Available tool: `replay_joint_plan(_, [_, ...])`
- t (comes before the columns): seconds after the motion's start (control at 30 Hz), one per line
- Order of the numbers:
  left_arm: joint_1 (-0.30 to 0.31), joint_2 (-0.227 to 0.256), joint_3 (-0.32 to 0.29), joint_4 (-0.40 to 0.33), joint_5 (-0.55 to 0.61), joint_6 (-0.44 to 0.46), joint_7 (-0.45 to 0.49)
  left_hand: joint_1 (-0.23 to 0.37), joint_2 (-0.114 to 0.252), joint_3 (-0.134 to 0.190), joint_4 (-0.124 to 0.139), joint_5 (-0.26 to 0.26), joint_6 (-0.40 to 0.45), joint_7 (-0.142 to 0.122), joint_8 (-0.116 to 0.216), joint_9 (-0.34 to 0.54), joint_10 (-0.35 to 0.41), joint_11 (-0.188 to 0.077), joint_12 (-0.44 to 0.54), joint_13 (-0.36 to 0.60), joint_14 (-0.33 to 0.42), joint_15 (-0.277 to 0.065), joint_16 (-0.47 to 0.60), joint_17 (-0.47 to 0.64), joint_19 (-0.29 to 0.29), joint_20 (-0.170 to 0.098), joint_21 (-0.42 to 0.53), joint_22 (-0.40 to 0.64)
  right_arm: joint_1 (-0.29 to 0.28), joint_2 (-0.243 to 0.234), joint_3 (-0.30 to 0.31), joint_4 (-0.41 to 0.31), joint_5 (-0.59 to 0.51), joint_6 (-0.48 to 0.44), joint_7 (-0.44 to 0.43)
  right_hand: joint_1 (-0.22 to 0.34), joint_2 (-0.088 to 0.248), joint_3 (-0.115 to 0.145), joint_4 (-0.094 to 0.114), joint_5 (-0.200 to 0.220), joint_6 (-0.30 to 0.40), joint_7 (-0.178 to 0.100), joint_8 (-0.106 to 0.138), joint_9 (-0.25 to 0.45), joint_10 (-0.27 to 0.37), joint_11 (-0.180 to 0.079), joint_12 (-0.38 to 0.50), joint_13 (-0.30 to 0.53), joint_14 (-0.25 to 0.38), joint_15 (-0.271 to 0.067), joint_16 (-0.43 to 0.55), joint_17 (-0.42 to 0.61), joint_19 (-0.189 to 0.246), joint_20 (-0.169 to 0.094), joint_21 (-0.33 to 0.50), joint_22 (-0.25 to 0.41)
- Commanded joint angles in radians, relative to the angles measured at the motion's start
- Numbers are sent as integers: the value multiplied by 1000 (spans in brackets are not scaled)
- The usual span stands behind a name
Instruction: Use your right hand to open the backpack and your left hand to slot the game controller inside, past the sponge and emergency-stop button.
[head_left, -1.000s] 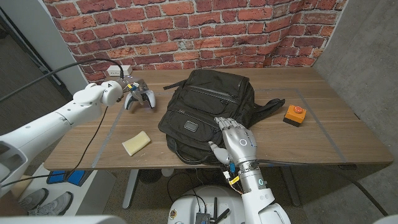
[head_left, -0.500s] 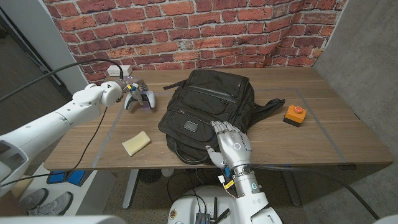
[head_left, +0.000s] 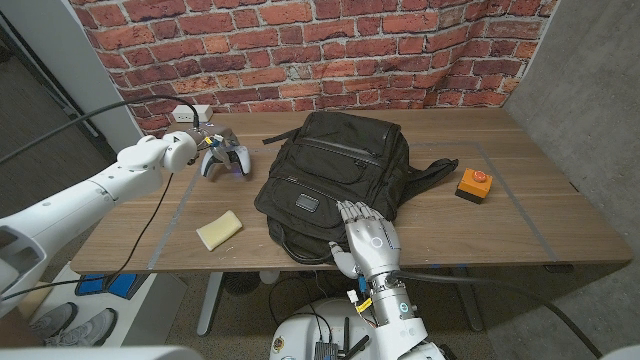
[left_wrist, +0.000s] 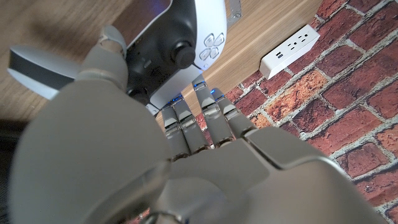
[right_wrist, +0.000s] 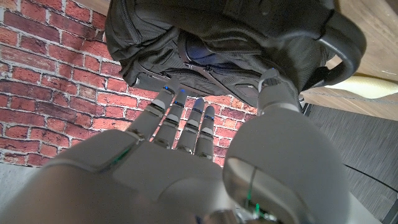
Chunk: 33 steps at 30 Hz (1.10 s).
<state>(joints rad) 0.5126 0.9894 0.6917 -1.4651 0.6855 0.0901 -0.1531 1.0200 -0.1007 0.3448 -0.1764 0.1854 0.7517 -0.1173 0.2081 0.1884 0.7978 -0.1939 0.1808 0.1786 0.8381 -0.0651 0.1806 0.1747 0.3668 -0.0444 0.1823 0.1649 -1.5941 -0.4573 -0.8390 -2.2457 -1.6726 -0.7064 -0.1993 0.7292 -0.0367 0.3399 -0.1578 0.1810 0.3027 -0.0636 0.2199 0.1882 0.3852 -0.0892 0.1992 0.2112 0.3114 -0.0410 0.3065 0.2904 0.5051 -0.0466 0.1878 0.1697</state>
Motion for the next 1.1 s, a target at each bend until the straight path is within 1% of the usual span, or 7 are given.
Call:
replay_joint_plan(0.03, [5, 6, 0, -9, 9, -2, 2, 70, 119, 6, 10, 6, 105, -16, 3, 1, 20, -13, 7, 6, 48, -174, 4, 1, 5, -156, 3, 2, -3, 35, -9, 35, -51, -22, 13, 8, -2, -5, 0, -1, -10, 3, -6, 4, -6, -3, -5, 5, -9, -85, -1, 2, -8, -38, -3, 2])
replay_joint_plan(0.2, [6, 6, -3, -10, 8, -2, 5, 70, 119, 7, 10, 6, 106, -17, 3, 1, 18, -14, 7, 6, 48, -175, 4, 1, 5, -156, 3, 2, 7, 47, -12, 59, -70, -30, 6, 8, -3, -6, 1, -1, -10, 2, -6, 4, -7, -3, -5, 5, -9, -85, -2, 2, -8, -37, -2, 2])
replay_joint_plan(0.33, [6, 5, -4, -8, 8, -1, 6, 69, 121, 7, 11, 7, 106, -16, 3, 1, 19, -14, 7, 6, 49, -174, 4, 1, 4, -156, 3, 2, 21, 47, -14, 77, -73, -27, -6, 9, -4, -7, 0, -1, -2, -4, -3, 4, -7, -4, -4, 5, -9, -86, -2, 2, -9, -38, -1, 2])
replay_joint_plan(0.6, [3, -1, -3, 2, 5, 3, 6, 69, 120, 8, 11, 7, 105, -16, 3, 1, 19, -14, 7, 6, 48, -174, 4, 0, 4, -156, 3, 2, 51, 46, -23, 112, -79, -23, -20, 22, -5, -5, -6, 0, -3, -6, -2, 4, -11, -13, -5, 6, -15, -88, -5, 1, -14, -40, -2, 2])
replay_joint_plan(0.83, [-2, -4, -1, 9, 3, 0, 8, 68, 119, 8, 10, 6, 106, -17, 3, 1, 19, -13, 7, 6, 46, -174, 3, 0, 3, -156, 3, 2, 64, 38, -28, 130, -63, -28, -46, 39, -9, -3, -13, 2, -8, -14, -3, 5, -16, -15, -5, 6, -21, -91, -9, 0, -17, -42, -1, 1])
replay_joint_plan(1.1, [-8, -7, 3, 13, 5, -4, 11, 67, 119, 8, 10, 6, 105, -19, 2, 1, 19, -13, 7, 6, 46, -174, 3, 0, 3, -156, 3, 2, 70, 26, -34, 139, -47, -35, -52, 57, -11, -1, -18, 4, -16, -18, -5, 5, -20, -17, -5, 6, -22, -93, -11, -1, -18, -44, 0, 1])
